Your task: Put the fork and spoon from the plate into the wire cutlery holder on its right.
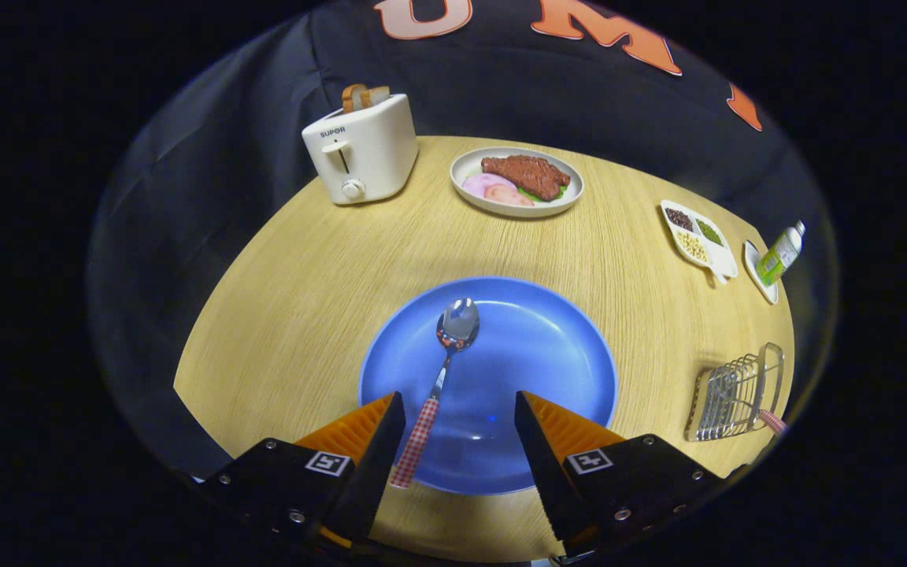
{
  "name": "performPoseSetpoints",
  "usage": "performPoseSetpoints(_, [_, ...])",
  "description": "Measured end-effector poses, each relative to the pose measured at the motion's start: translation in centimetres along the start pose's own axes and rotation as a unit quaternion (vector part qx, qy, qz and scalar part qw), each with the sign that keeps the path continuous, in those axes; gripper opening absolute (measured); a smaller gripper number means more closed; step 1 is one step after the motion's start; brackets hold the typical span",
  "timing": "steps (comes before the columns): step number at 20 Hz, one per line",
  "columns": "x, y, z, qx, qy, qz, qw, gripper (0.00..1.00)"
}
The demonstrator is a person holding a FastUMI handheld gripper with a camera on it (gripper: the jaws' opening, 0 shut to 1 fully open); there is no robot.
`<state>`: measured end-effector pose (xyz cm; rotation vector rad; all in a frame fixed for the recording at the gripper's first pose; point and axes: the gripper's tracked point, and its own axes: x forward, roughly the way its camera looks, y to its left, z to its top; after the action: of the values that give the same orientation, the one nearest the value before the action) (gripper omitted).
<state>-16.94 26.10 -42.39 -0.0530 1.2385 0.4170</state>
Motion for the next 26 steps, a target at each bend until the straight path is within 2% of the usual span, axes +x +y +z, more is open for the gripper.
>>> performPoseSetpoints(6, [2.2, 0.7, -2.1, 0.002, 0.028, -0.012, 1.000, 0.63])
performPoseSetpoints(10, [3.0, 0.5, -2.1, 0.013, 0.022, -0.015, 1.000, 0.39])
performPoseSetpoints(13, [3.2, 0.1, -2.1, 0.026, 0.023, -0.020, 0.999, 0.15])
performPoseSetpoints(14, [3.2, -0.1, -2.0, 0.030, 0.024, -0.018, 0.999, 0.12])
performPoseSetpoints(19, [1.6, -1.0, -1.3, 0.031, 0.013, -0.001, 0.999, 0.08])
performPoseSetpoints(22, [-0.7, -3.2, -1.1, 0.035, 0.005, -0.011, 0.999, 0.08])
performPoseSetpoints(26, [-4.0, -8.3, -1.2, 0.051, 0.000, -0.043, 0.998, 0.08])
